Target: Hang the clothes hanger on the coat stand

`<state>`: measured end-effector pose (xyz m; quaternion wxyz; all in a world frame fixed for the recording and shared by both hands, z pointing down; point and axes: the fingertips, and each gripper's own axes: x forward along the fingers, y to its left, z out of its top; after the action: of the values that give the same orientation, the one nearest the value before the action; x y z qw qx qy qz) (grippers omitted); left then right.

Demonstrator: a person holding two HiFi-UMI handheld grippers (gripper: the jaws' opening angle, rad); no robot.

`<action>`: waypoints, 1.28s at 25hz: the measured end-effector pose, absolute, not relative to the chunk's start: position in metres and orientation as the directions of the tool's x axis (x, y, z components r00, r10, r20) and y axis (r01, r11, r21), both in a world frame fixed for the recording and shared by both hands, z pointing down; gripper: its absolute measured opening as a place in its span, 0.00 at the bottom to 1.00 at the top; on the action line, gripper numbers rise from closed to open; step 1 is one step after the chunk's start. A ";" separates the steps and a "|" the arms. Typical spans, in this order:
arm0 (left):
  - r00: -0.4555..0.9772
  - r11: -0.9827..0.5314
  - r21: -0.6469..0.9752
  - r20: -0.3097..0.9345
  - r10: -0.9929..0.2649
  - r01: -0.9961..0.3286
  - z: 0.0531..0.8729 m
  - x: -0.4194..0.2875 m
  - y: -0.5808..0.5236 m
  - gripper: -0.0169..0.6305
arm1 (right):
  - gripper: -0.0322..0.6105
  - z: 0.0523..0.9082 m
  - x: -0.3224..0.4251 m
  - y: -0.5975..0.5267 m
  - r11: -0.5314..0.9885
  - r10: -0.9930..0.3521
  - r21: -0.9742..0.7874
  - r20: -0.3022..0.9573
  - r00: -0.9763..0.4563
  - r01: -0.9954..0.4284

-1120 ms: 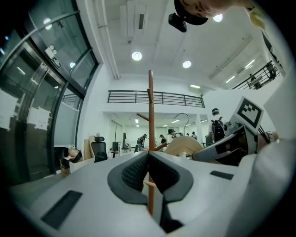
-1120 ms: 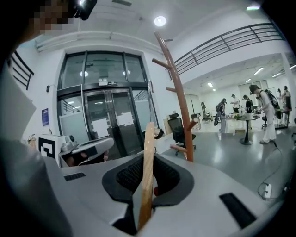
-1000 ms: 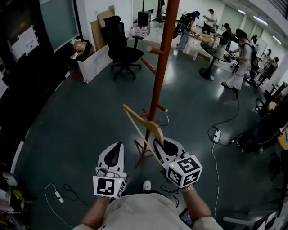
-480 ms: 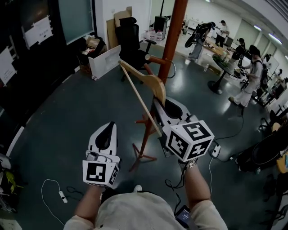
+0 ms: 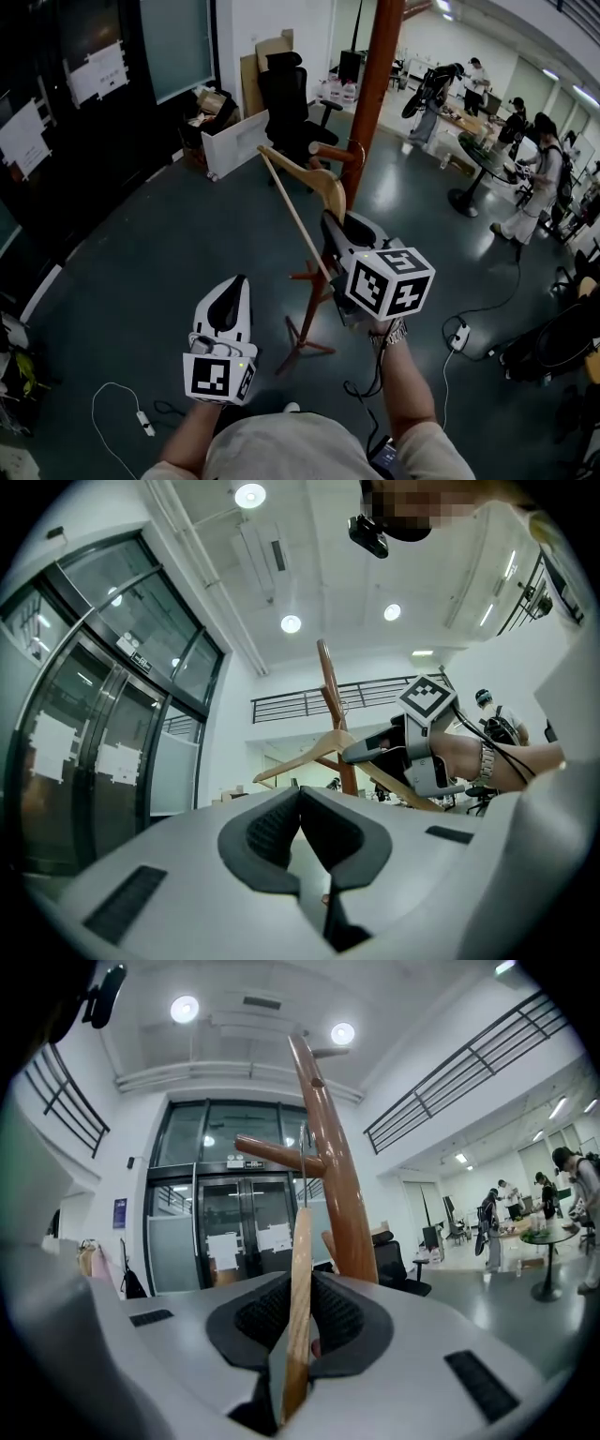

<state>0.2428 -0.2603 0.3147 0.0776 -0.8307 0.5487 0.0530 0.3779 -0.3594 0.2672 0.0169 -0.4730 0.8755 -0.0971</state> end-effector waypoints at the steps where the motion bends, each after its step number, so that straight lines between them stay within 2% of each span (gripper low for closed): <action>1: 0.389 -0.382 -0.073 -0.168 -0.906 -0.921 0.317 0.243 -0.261 0.05 | 0.16 0.270 0.380 -0.362 0.534 -0.831 -0.188 0.066 -0.553 -0.825; 9: 0.382 -0.376 -0.071 -0.117 -0.917 -0.924 0.332 0.249 -0.264 0.05 | 0.16 0.289 0.380 -0.373 0.562 -0.809 -0.147 0.110 -0.578 -0.814; 22: 0.402 -0.400 -0.039 -0.094 -0.911 -0.916 0.337 0.255 -0.240 0.05 | 0.16 0.286 0.383 -0.358 0.601 -0.791 -0.067 0.095 -0.604 -0.797; 26: 0.413 -0.412 -0.018 -0.063 -0.909 -0.911 0.343 0.252 -0.235 0.05 | 0.16 0.281 0.386 -0.357 0.573 -0.814 -0.030 0.097 -0.573 -0.819; 32: 0.426 -0.426 -0.003 -0.055 -0.903 -0.904 0.352 0.252 -0.222 0.05 | 0.18 0.270 0.405 -0.342 0.502 -0.864 -0.055 0.025 -0.503 -0.863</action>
<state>0.2518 -0.2221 0.3522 0.0159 -0.8442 0.5353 0.0222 0.4052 -0.3422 0.2700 0.0030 -0.4983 0.8665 -0.0298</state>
